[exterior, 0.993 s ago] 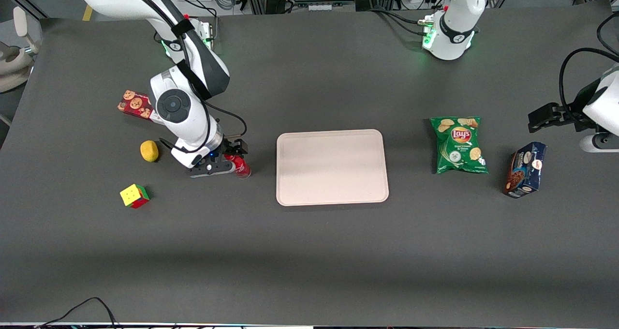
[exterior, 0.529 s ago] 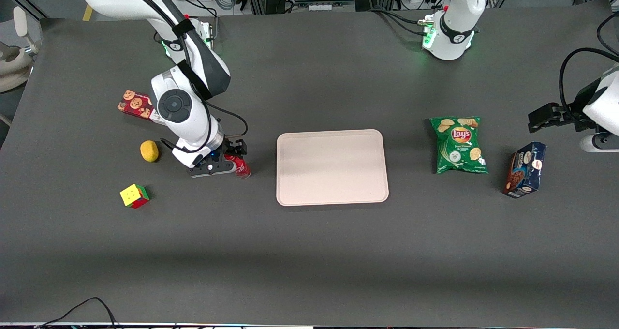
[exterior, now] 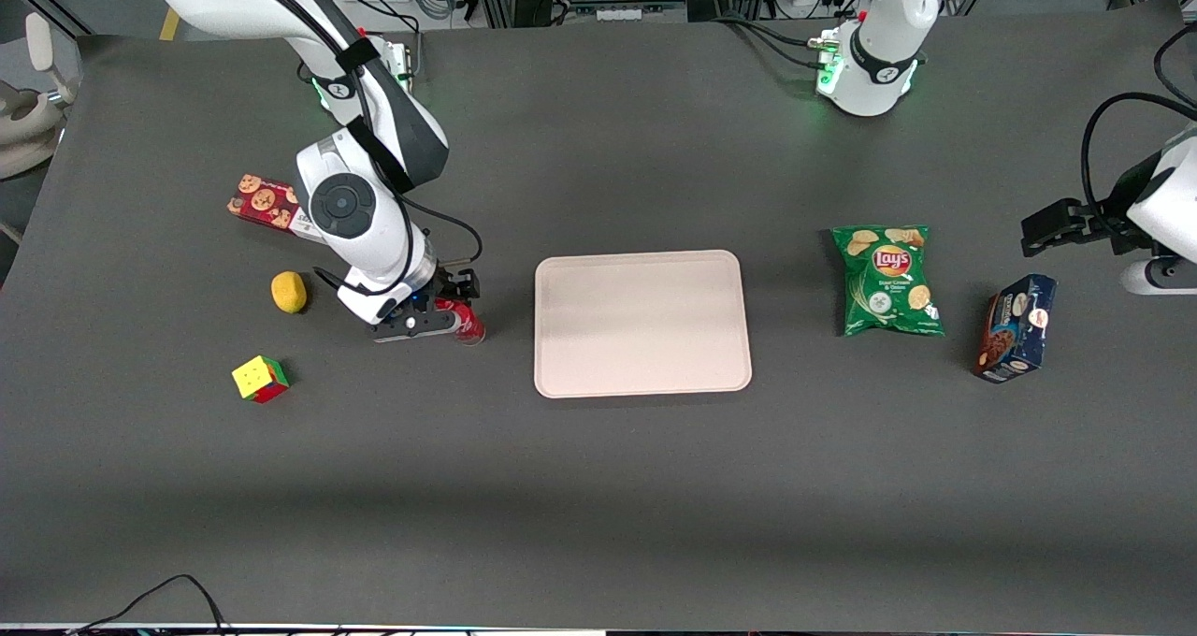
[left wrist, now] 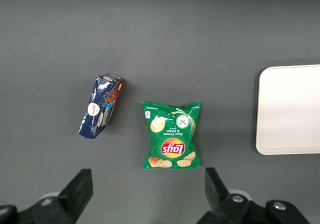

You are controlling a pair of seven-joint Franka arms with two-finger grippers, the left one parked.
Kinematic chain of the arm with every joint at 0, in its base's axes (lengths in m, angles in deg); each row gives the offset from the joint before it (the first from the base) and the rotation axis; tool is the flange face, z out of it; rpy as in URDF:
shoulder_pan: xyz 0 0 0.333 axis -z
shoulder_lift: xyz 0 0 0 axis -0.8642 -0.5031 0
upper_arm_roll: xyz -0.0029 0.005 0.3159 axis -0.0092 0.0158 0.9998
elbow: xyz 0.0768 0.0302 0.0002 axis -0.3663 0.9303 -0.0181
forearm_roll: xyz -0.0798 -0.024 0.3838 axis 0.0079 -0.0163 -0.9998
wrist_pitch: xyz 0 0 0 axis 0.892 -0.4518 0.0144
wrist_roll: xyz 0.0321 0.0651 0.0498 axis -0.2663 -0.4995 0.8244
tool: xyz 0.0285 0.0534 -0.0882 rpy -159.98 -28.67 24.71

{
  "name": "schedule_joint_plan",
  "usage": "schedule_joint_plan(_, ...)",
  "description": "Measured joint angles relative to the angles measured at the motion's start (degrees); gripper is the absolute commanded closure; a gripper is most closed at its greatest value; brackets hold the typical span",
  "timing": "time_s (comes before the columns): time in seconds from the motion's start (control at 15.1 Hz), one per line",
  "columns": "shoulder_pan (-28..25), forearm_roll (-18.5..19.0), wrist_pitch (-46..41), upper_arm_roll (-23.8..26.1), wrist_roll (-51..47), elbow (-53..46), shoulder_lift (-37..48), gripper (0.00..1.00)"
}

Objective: Place coke bottle on tray
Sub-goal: 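Close the right gripper around the bottle's neck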

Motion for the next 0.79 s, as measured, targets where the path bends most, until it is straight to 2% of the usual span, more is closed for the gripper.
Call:
schedule_joint_plan(0.2,-0.12,0.0,0.0,0.05,-0.02,0.0,-0.02,0.93)
schedule_joint_plan(0.26,-0.12,0.01,0.0,0.06,-0.05,-0.09,0.02,1.0)
schedule_joint_plan(0.6,-0.12,0.08,-0.24,0.11,-0.05,-0.22,0.13,1.0)
schedule_joint_plan(0.79,-0.12,0.14,-5.87,0.26,-0.16,-3.02,2.22,1.0)
